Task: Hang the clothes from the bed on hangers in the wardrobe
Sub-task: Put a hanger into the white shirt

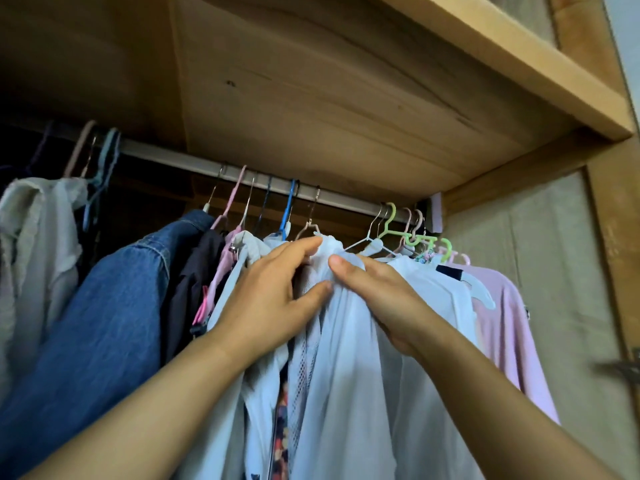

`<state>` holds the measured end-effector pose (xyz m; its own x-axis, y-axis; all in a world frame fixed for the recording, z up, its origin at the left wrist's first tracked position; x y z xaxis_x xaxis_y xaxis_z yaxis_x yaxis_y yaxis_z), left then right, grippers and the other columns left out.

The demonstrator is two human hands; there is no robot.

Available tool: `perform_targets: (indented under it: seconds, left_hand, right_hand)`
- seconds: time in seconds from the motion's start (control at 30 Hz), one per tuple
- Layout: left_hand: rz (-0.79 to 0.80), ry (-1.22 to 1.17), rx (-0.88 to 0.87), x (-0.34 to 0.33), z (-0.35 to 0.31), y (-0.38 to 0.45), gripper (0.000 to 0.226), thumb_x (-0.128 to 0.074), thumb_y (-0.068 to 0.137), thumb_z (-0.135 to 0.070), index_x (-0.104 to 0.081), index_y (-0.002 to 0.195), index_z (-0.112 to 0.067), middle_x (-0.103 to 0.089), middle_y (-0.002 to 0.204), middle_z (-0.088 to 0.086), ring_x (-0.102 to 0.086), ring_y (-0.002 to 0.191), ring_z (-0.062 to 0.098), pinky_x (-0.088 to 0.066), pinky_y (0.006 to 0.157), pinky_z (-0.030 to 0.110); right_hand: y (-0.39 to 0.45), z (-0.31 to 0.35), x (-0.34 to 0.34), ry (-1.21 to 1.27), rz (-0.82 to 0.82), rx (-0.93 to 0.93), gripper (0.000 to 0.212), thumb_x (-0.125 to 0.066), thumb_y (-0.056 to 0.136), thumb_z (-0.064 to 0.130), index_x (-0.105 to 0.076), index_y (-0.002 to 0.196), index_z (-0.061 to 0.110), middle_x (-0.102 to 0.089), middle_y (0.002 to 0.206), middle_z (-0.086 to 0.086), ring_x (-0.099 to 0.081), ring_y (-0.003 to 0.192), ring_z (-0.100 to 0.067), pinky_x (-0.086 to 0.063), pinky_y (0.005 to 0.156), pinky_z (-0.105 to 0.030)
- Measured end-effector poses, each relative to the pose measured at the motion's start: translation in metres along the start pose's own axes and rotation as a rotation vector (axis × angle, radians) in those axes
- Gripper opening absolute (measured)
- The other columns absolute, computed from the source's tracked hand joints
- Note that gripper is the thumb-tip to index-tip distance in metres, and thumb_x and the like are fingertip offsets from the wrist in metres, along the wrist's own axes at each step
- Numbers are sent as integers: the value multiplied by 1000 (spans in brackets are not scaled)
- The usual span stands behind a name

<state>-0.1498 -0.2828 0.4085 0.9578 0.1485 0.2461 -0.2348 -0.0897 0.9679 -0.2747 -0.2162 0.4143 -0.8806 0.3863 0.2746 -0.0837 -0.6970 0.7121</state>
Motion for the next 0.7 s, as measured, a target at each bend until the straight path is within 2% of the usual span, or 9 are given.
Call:
perform_targets:
  seconds: [0.1,0.23,0.33,0.4,0.5,0.57,0.63,0.7]
  left_hand:
    - [8,28,-32,2,-5,-10,62,-45,75,-57,-53,129,-28,-56,128,-12,-49,117,3,-38,98,20]
    - [-83,-53,-62,8,-28,-35,48,-48,80,-49,-62,118,-23,-58,121,-11,-47,112,-5,-31,92,2]
    - [-176,-121,-142,12,-56,-65,33,-53,83,-37,-67,107,-18,-61,108,-8,-51,103,-2,-33,91,3]
    - [-179,-184,-194,2,-75,-92,24,-58,85,-30,-69,100,-15,-60,99,-6,-54,95,2,-38,88,9]
    - [-70,-263,-291,-26,-102,-143,20,-59,86,-28,-71,94,-14,-61,91,-6,-56,83,7,-43,82,17]
    - [52,-320,-331,-53,-123,-185,20,-58,86,-30,-72,89,-17,-64,86,-6,-59,77,10,-45,75,20]
    - [185,-418,-317,-80,-141,-227,18,-59,84,-33,-72,85,-20,-65,83,-8,-58,72,9,-47,68,23]
    - [352,-521,-289,-106,-161,-266,18,-58,83,-36,-71,83,-23,-64,81,-12,-55,68,3,-46,63,19]
  right_hand:
    - [-31,-2,0,-31,0,53,32,-54,92,35,-56,123,29,-66,115,11,-63,105,-5,-53,82,-20]
    - [-89,-14,-4,-274,-93,128,47,-52,83,56,-49,128,40,-58,121,26,-54,111,7,-45,89,-16]
    - [-143,-27,4,-510,-323,146,58,-50,74,66,-53,124,36,-57,116,26,-51,110,7,-41,90,-12]
    - [-186,-33,11,-599,-430,154,46,-53,75,57,-62,112,30,-64,100,19,-58,99,2,-41,82,-9]
    - [-246,-35,24,-638,-576,42,35,-55,72,52,-66,100,33,-67,89,18,-62,84,2,-40,73,-5]
    - [-292,-33,29,-685,-615,-51,30,-58,73,49,-67,97,32,-67,82,17,-62,79,1,-40,70,-5]
    - [-336,-30,33,-747,-649,-170,21,-62,76,40,-66,95,31,-66,78,15,-62,76,-2,-42,69,-8]
    - [-380,-25,33,-799,-696,-286,20,-62,77,36,-66,96,32,-66,78,15,-61,76,-6,-43,69,-11]
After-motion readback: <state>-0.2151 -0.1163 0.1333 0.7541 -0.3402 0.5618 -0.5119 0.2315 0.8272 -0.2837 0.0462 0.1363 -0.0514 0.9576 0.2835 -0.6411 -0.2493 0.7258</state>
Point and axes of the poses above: each hand's wrist, its own y-axis towards the middle knuckle, its own x-axis out of the back of the hand, z = x × y, the point moved 5 cm from there along y, towards the middle knuckle
